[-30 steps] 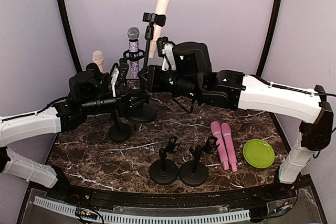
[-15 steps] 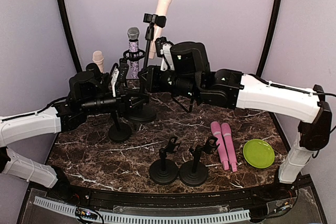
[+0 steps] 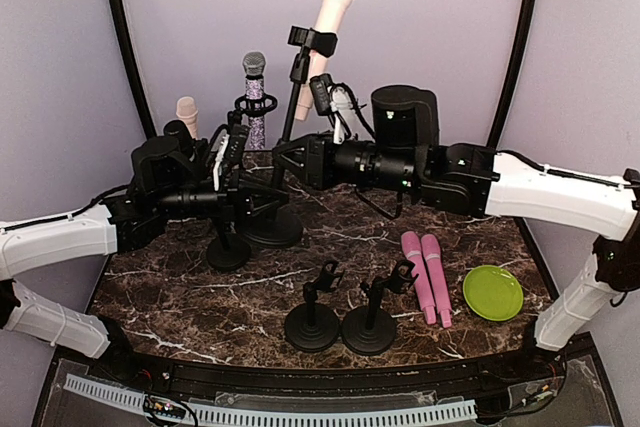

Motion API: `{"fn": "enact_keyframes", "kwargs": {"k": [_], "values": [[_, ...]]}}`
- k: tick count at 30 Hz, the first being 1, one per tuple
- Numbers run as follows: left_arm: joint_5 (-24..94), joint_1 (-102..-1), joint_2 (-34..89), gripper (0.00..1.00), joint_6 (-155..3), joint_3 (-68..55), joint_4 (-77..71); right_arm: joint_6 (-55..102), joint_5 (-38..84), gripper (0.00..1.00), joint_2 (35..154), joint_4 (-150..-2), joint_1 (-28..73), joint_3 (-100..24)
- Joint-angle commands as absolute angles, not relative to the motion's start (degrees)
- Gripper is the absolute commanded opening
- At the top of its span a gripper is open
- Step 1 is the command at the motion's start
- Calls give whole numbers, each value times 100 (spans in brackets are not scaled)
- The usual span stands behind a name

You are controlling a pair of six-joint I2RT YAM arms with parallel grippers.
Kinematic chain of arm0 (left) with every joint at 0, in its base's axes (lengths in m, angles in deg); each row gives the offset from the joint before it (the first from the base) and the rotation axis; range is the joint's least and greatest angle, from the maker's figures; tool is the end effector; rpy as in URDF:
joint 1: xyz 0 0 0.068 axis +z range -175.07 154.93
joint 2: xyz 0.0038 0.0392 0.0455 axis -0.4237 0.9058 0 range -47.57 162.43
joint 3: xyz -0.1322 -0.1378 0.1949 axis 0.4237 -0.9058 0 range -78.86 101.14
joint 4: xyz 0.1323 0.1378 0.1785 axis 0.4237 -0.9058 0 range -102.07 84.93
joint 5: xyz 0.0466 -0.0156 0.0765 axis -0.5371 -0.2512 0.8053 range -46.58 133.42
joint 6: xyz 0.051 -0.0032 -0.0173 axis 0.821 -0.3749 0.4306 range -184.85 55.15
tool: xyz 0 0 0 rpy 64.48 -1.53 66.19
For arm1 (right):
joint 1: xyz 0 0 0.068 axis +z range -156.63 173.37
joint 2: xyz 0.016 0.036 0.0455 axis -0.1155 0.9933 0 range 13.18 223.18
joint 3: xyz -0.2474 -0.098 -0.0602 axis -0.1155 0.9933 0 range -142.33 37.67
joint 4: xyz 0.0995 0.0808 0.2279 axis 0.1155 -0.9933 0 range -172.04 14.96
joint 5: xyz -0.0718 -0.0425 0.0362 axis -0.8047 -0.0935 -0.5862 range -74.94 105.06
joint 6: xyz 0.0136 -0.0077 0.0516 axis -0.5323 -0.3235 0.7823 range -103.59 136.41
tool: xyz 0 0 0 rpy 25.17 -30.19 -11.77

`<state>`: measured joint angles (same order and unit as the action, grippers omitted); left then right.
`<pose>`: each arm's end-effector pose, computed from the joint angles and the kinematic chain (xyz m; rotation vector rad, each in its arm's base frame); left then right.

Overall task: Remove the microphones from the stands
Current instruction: Unscrew the knob on the stand of the microphone stand.

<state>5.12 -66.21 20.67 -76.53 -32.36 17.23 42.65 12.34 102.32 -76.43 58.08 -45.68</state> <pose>0.1917 -0.1969 0.3247 0.9546 1.4122 -1.2228 0.1615 0.3380 0.3988 -0.5674 1.7425 1.1215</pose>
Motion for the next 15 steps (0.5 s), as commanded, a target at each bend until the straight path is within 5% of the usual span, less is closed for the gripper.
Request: {"fn": "enact_keyframes", "kwargs": {"k": [1, 9, 15], "values": [[-772, -6672, 1972, 0, -8027, -3160, 3166, 3895, 2545, 7, 9736, -6882, 5725, -4364], [-837, -6671, 2055, 0, -8154, -3225, 3370, 3927, 2834, 8, 9443, -6937, 5655, -4149], [-478, -6671, 1959, 0, -7982, -3309, 3267, 4028, 2510, 29, 9398, -6899, 5651, -4059]]}}
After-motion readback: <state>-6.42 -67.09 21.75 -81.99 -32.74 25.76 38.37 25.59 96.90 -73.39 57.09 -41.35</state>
